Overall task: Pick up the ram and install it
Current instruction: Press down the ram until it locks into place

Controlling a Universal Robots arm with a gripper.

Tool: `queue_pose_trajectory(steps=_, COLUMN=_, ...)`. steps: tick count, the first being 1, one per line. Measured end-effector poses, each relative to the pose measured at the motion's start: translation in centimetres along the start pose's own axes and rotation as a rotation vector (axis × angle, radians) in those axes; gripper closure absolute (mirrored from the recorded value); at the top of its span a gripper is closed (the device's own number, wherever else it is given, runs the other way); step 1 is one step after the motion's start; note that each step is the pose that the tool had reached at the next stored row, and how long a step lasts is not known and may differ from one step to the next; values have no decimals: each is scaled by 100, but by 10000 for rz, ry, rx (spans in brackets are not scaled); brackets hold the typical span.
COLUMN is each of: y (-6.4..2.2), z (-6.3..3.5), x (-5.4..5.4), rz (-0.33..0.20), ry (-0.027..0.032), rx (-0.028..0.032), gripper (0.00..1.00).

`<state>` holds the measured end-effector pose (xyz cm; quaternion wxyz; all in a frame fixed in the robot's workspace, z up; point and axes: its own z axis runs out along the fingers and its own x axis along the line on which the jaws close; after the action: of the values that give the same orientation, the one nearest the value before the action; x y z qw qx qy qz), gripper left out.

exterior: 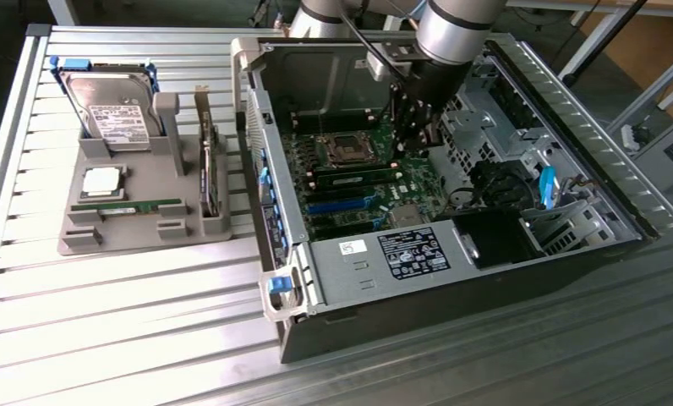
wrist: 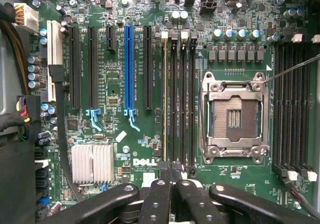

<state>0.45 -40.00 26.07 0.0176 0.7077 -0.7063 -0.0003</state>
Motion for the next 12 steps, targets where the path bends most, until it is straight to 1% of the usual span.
queue_pose_trajectory(steps=12, y=-53, z=189, x=0, rz=0, ry=1, rx=-5, gripper=91)
